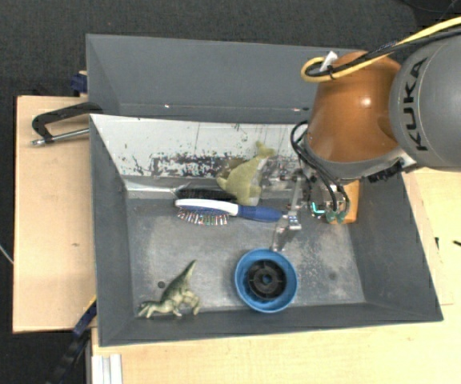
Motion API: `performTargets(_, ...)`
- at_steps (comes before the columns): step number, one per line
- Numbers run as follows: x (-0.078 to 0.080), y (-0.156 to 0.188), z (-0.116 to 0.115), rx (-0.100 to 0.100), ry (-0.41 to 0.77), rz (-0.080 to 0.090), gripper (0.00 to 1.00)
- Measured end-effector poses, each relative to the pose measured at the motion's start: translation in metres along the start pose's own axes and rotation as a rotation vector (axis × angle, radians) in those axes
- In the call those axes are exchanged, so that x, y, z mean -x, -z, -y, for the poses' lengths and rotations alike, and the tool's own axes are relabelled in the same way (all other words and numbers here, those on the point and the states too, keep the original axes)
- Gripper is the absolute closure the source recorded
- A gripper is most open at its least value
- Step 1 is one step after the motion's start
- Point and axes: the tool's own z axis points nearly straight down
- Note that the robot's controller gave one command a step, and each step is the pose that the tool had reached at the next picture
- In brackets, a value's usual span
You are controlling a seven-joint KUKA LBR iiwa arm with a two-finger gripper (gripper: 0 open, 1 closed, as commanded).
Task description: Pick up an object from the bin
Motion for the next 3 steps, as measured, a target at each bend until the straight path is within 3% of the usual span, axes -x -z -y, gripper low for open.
performTargets(1, -0.029, -0.081, -0.01, -0.001, 0.336, 0.027, 0.0)
performTargets(2, -0.051, -0.068, -0.02, -0.006, 0.494, 0.032, 0.0)
performTargets(3, -0.052, -0.068, 0.006, -0.003, 0.475, 0.027, 0.0)
